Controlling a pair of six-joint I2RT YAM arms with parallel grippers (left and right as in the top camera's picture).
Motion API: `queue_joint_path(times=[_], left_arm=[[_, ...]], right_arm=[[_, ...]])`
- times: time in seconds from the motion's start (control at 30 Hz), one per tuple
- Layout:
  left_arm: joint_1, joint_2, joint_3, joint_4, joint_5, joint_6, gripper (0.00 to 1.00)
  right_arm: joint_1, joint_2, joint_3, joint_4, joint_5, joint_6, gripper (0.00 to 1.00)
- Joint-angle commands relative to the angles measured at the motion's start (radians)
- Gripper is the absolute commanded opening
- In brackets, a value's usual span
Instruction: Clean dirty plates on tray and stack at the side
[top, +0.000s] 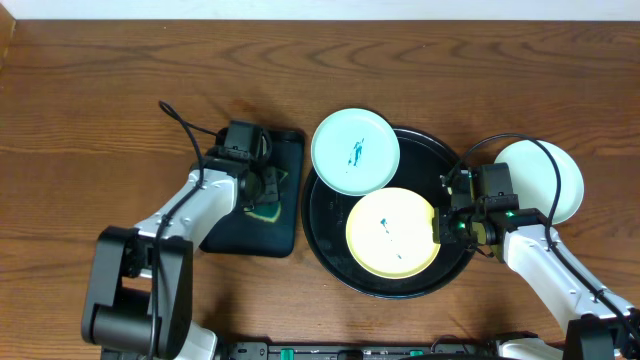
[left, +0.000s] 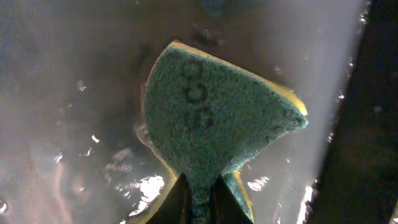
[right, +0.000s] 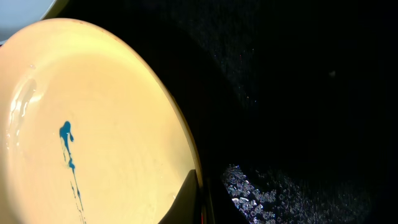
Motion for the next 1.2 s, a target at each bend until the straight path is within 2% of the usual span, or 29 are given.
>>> queue_joint_path(times=[0.0,0.33,0.67,0.77,1.17], left_arm=[[0.032,-0.055,-0.016,-0.026,0.09,0.032,0.07],[0.203,-0.098,-0.016,-0.048,0.513,0.24,0.07],[0.374,-0.098,-0.016,-0.079,0.809,0.413,0.07],[0.412,-0.098,-0.016,-0.093,0.845,0.449,0.07],[0.57,-0.098,-0.018,-0.401,1.098,0.917,0.08]], right_arm=[[0.007,-0.002,-0.002,0.002,0.003,0.011,0.01],[0.007,-0.002,-0.002,0.003,0.01,0.01,0.01],[0.007,-0.002,-0.002,0.003,0.01,0.01,0.01],[0.007,-0.002,-0.002,0.003,0.01,0.011,0.01],[0.007,-0.002,-0.002,0.004,0.012,0.01,0.01]])
